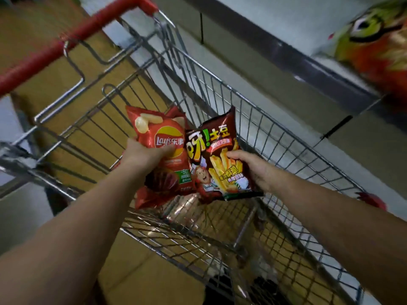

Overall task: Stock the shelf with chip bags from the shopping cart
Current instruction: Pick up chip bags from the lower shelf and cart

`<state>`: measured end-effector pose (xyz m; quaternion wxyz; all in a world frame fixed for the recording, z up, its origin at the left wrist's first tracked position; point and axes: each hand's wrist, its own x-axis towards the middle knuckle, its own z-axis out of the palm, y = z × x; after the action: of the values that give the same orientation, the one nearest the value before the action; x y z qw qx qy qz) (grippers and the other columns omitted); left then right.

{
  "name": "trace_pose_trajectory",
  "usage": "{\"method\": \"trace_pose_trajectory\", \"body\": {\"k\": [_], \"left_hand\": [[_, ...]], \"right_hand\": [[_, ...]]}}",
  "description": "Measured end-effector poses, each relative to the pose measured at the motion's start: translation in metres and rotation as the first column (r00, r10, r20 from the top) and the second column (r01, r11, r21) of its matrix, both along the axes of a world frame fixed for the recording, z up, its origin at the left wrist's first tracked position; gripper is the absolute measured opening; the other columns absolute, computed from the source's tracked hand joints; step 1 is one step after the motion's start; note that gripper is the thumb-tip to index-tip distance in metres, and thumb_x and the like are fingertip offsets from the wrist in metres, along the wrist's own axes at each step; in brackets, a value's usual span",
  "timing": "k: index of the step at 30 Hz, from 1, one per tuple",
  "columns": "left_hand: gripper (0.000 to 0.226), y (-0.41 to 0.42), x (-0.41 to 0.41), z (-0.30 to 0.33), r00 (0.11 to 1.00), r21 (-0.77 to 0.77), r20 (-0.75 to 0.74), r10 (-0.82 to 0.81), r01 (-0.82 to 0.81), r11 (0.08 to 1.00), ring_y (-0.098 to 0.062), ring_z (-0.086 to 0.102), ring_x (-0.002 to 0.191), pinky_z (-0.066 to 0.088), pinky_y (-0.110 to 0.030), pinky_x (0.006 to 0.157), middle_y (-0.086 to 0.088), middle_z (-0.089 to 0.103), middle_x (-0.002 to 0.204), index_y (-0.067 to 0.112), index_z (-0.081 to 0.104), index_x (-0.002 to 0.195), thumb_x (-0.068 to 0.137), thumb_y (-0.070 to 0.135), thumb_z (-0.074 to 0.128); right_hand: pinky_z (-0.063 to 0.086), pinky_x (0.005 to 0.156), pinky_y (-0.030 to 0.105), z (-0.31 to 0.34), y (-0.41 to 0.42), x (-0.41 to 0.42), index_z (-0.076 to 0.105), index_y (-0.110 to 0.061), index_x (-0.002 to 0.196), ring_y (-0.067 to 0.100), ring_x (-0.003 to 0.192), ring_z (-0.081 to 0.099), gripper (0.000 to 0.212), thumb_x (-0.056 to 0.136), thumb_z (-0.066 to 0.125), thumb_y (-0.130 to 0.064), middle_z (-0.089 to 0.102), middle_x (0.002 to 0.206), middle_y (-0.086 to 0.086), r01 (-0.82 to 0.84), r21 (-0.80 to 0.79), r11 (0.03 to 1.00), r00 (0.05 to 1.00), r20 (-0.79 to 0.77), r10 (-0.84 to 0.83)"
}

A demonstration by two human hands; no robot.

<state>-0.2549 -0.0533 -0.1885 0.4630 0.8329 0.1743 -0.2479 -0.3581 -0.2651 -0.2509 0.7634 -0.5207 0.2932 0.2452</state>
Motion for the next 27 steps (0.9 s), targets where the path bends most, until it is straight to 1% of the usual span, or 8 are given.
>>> {"method": "trace_pose_trajectory", "body": {"k": [2,6,9,13,16,19,23,27], "left_hand": [[0.088,0.003,-0.002,0.023,0.999,-0.039,0.039,-0.004,0.006,0.999,-0.032,0.061,0.107,0.049,-0.052,0.093,-0.009,0.060,0.121,0.013,0.041,0.133,0.061,0.037,0.086],[0.101,0.005,-0.017,0.072,0.992,-0.096,0.127,-0.012,0.024,0.995,-0.033,0.062,0.106,0.048,-0.055,0.094,-0.007,0.061,0.121,0.017,0.043,0.130,0.045,0.046,0.087],[0.088,0.005,-0.032,0.104,0.969,-0.144,0.245,0.023,0.013,0.989,-0.032,0.060,0.107,0.047,-0.053,0.097,-0.006,0.059,0.122,0.016,0.041,0.132,0.060,0.037,0.086],[0.085,0.003,-0.062,0.147,0.927,-0.221,0.372,0.052,0.034,0.975,-0.029,0.059,0.108,0.047,-0.051,0.098,-0.004,0.058,0.120,0.014,0.039,0.133,0.065,0.033,0.085],[0.090,0.002,-0.088,0.182,0.888,-0.262,0.457,0.055,0.075,0.962,-0.029,0.059,0.111,0.047,-0.051,0.098,-0.006,0.057,0.126,0.016,0.037,0.136,0.063,0.037,0.086],[0.094,-0.001,-0.115,0.218,0.839,-0.283,0.541,0.056,0.120,0.951,-0.029,0.057,0.113,0.047,-0.050,0.098,-0.004,0.055,0.125,0.017,0.032,0.140,0.065,0.039,0.084],[0.094,-0.008,-0.145,0.265,0.786,-0.315,0.615,0.065,0.170,0.934,-0.031,0.058,0.112,0.047,-0.052,0.097,-0.006,0.054,0.128,0.018,0.032,0.140,0.065,0.042,0.083],[0.090,-0.020,-0.167,0.311,0.729,-0.349,0.682,0.060,0.252,0.903,-0.031,0.057,0.114,0.047,-0.051,0.098,-0.007,0.054,0.130,0.018,0.033,0.142,0.069,0.040,0.081]], "right_hand": [[0.056,0.065,0.027,0.024,0.001,-0.005,0.064,-0.013,0.087,0.018,0.060,0.069,0.021,0.088,0.050,-0.030,0.073,0.071,0.006,0.045,0.051,0.998,0.998,0.052,-0.048],[0.053,0.067,0.029,0.071,0.006,-0.015,0.063,-0.013,0.088,0.018,0.060,0.069,0.023,0.079,0.055,-0.033,0.072,0.071,0.006,0.081,0.045,0.996,0.987,0.138,-0.086],[0.057,0.059,0.025,0.107,0.006,-0.027,0.063,-0.012,0.091,0.018,0.061,0.069,0.021,0.083,0.058,-0.030,0.073,0.073,0.006,0.066,0.027,0.997,0.972,0.224,-0.070],[0.056,0.054,0.025,0.157,0.002,-0.055,0.062,-0.013,0.097,0.017,0.062,0.070,0.028,0.073,0.064,-0.027,0.073,0.075,0.006,0.072,-0.023,0.997,0.917,0.394,-0.057],[0.056,0.056,0.026,0.195,0.000,-0.079,0.057,-0.010,0.109,0.018,0.065,0.070,0.038,0.077,0.061,-0.030,0.072,0.079,0.007,0.125,-0.074,0.989,0.864,0.498,-0.071],[0.058,0.062,0.029,0.234,0.001,-0.104,0.052,-0.006,0.125,0.021,0.072,0.069,0.043,0.088,0.056,-0.027,0.070,0.094,0.013,0.223,-0.129,0.966,0.815,0.568,-0.112],[0.058,0.075,0.035,0.283,-0.004,-0.133,0.053,-0.010,0.125,0.028,0.089,0.069,0.052,0.081,0.066,-0.034,0.070,0.106,0.015,0.306,-0.188,0.933,0.763,0.634,-0.123],[0.058,0.068,0.032,0.336,-0.013,-0.165,0.056,-0.012,0.116,0.024,0.078,0.070,0.038,0.083,0.061,-0.031,0.071,0.098,0.013,0.348,-0.201,0.916,0.695,0.710,-0.108]]}}
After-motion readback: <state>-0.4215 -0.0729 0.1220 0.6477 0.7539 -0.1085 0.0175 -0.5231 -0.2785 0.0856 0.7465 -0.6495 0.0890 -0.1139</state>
